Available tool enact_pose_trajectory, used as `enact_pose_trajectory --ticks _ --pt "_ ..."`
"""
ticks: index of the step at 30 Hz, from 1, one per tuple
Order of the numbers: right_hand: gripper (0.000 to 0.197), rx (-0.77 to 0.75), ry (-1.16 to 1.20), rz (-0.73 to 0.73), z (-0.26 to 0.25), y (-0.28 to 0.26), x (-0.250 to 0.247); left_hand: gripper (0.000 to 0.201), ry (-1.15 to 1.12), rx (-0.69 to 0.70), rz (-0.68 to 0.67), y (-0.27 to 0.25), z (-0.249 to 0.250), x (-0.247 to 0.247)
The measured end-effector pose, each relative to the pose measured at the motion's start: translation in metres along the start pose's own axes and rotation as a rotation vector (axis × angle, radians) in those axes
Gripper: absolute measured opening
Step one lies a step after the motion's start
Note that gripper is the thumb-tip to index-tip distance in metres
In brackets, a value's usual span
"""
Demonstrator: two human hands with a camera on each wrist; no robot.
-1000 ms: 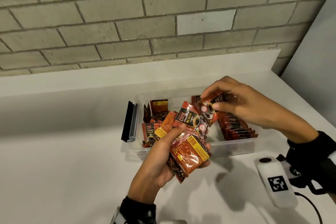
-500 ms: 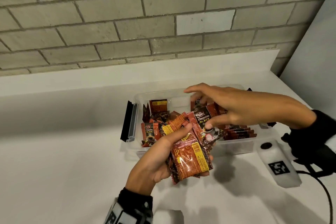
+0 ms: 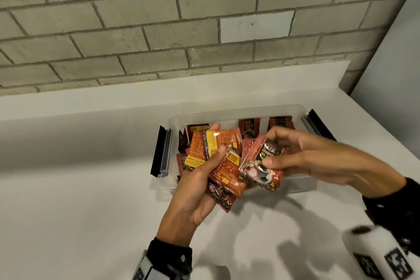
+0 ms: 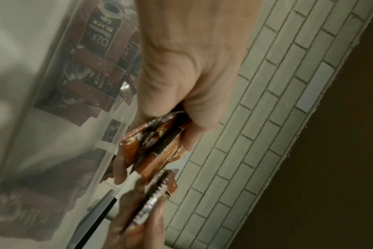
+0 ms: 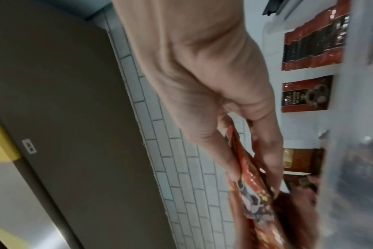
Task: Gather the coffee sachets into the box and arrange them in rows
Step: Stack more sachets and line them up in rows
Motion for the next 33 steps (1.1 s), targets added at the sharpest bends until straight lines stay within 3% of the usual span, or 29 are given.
enact_pose_trajectory --ticks 6,10,12,13,15,17,19,22,24,28,30,33 --pt "0.027 -0.010 0.045 0.107 0.018 0.006 0.012 0.048 -0.024 0.116 0.101 0.006 -0.007 0.006" --pt "0.024 -0.182 -0.048 0.245 0.012 0.000 0.006 0.026 -0.067 0.022 0.089 0.003 -0.004 0.002" --pt "0.022 -0.449 -0.316 0.425 0.005 -0.008 0.005 0.021 -0.114 0.002 0.117 0.001 -0.001 -0.002" --pt "0.020 -0.631 -0.560 0.483 0.003 -0.011 0.006 0.019 -0.127 0.000 0.125 0.000 0.000 -0.004" --pt "0.012 -0.934 -1.100 0.417 0.008 -0.013 0.008 0.019 -0.122 -0.018 0.101 -0.002 0.002 -0.002" --pt "0.010 -1.027 -1.394 0.285 0.023 -0.011 0.007 0.024 -0.102 -0.041 0.080 -0.003 0.002 0.000" --pt "0.010 -1.006 -1.441 0.219 0.032 -0.009 0.007 0.037 -0.077 -0.031 0.096 -0.003 0.002 0.000" --pt "0.011 -0.969 -1.328 0.163 0.036 -0.010 0.006 0.051 -0.030 -0.022 0.143 0.000 -0.001 -0.004" --pt "0.018 -0.851 -1.009 0.167 0.033 -0.012 0.005 0.054 -0.012 0.006 0.183 0.001 -0.002 -0.007" --pt "0.029 -0.474 -0.291 0.208 0.029 -0.011 0.001 0.059 0.078 0.079 0.238 0.002 0.001 -0.011" --pt "0.038 -0.367 -0.064 0.222 0.032 -0.006 0.001 0.060 0.111 0.092 0.229 0.002 0.002 -0.011" --pt "0.039 -0.243 0.098 0.275 0.029 0.004 0.005 0.061 0.152 0.094 0.199 0.001 0.001 -0.008"
Point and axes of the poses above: each hand's wrist, its own y-axis towards the middle knuckle, its own x-axis out of the palm, z = x × y, the point moved 1 cm from there along y, towards the middle knuckle, and after that the axes turned 3 degrees about -x, right-handed, at the moved point
